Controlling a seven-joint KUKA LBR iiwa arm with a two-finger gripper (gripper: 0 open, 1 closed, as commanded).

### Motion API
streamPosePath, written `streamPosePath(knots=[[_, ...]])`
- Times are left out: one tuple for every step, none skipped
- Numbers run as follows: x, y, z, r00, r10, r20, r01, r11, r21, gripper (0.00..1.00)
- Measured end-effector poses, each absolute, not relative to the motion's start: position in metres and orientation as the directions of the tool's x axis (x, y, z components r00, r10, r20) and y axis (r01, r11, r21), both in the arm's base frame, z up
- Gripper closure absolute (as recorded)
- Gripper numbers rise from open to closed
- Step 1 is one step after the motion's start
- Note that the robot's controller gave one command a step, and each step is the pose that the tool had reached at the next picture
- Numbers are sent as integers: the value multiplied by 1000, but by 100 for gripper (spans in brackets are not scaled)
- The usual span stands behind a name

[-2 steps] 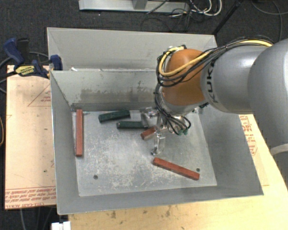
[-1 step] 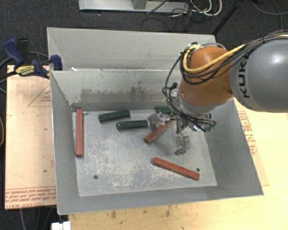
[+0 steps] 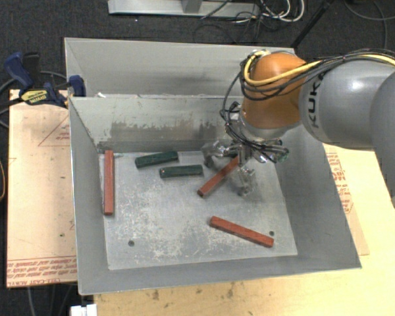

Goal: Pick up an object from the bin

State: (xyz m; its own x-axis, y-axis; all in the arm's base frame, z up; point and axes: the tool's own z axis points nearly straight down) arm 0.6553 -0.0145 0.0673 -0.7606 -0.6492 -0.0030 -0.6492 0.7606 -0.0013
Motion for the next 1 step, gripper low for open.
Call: streamPosePath(knots=[[655,-13,71,-760,-650,-4,-650,760,-1,100]])
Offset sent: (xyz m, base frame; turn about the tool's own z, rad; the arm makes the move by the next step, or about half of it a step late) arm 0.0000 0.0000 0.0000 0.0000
